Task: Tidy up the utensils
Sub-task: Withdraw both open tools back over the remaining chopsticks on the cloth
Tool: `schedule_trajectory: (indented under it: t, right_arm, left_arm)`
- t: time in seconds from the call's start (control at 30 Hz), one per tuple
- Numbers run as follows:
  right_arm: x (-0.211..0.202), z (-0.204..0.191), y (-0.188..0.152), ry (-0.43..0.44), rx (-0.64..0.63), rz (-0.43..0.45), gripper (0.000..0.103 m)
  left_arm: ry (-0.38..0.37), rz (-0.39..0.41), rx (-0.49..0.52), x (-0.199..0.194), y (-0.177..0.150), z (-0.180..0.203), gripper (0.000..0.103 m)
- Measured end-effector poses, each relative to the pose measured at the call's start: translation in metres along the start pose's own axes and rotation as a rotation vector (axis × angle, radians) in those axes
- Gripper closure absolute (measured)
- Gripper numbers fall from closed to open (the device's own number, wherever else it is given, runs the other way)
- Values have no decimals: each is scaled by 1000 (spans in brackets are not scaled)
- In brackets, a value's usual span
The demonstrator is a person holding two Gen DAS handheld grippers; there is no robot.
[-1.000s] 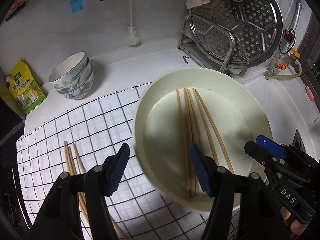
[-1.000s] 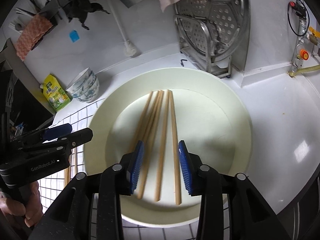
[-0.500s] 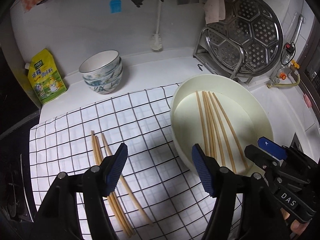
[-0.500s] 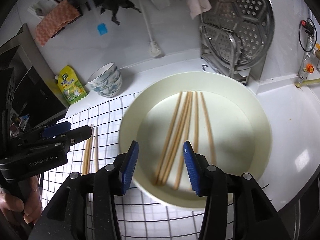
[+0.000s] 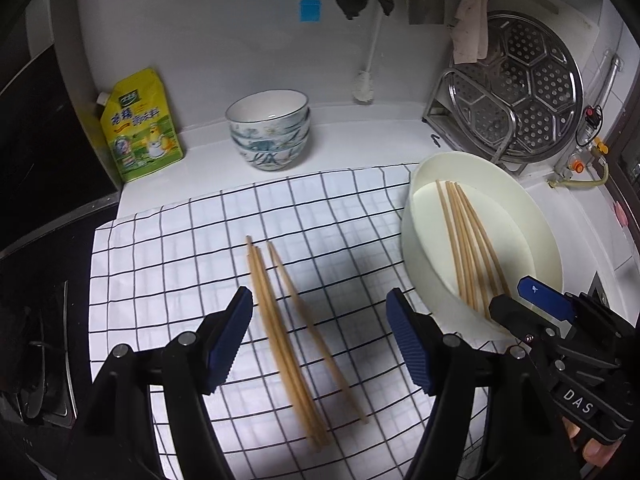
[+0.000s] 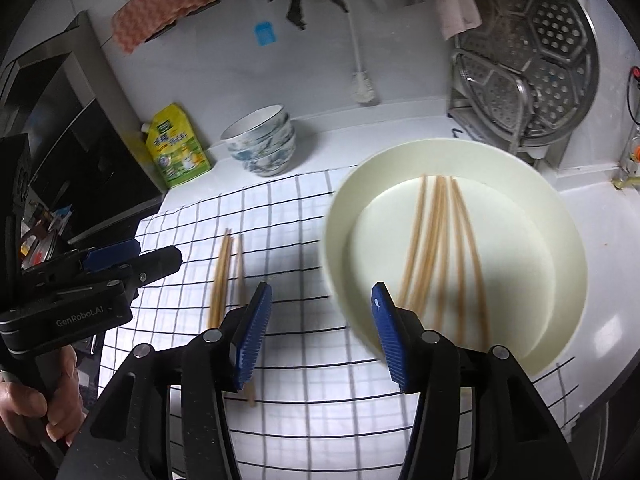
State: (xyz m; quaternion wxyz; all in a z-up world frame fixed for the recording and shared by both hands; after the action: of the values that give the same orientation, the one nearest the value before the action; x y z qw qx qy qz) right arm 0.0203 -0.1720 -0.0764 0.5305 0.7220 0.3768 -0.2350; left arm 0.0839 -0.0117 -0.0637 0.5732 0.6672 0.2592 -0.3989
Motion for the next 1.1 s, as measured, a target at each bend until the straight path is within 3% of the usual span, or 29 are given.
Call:
schedule_trajectory:
  t: [0.53,1.1]
  right_arm:
    - [48,-52,-39,45,-29,-109,51]
    - [81,-42,-70,31,-1,-191,40]
  left_arm:
    - [37,-58,-61,20,-41,-63,31]
    - [48,-120,-86,52,-72,-71,23]
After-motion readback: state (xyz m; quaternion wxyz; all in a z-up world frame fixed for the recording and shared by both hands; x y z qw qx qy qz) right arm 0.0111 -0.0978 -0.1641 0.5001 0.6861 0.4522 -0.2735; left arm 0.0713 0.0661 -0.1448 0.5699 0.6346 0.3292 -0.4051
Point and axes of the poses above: each gripper's, at about its wrist camera, not at the fingertips, and x roughly the way its jaws point, z to its right, y to its top, the point moved 4 cm from there along x, roughly the way its jaws point, and after that the axes turned 8 degrees about y, right-handed, at the moved point
